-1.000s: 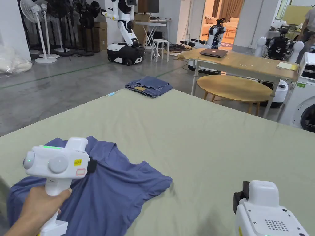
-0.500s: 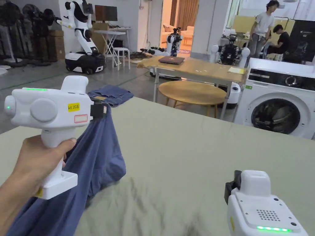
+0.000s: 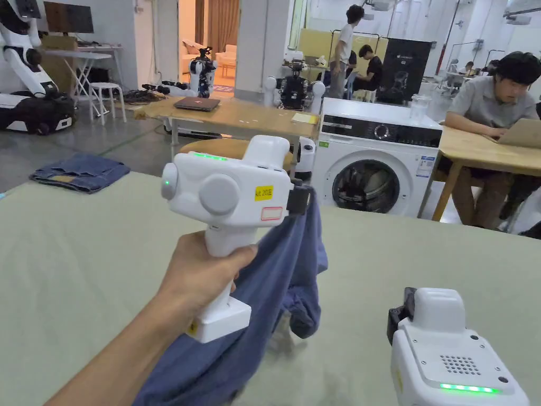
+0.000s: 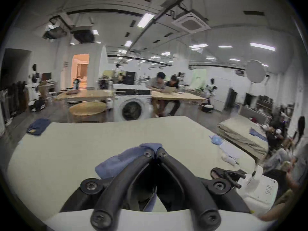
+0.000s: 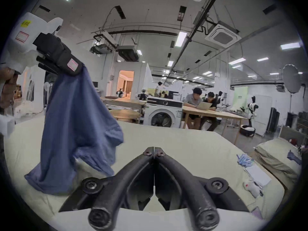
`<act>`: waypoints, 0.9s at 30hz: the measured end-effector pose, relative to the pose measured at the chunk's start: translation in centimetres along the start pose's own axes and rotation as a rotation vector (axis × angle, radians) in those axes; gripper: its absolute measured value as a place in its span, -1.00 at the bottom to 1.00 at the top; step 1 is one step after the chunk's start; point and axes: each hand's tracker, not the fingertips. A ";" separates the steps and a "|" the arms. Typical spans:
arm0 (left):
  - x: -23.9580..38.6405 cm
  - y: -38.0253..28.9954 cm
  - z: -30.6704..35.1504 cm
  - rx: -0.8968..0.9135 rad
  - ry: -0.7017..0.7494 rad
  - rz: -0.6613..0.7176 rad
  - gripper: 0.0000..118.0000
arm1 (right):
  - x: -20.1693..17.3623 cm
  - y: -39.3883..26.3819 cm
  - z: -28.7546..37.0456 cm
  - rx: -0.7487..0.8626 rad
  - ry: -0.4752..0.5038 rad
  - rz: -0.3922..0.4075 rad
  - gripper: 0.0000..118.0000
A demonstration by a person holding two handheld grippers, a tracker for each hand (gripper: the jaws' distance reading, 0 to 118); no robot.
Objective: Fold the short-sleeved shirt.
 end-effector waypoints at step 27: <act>-5.6 -13.5 -0.6 -0.107 0.053 0.201 -0.21 | 3.9 -2.4 2.1 -0.076 -0.055 -0.064 -1.00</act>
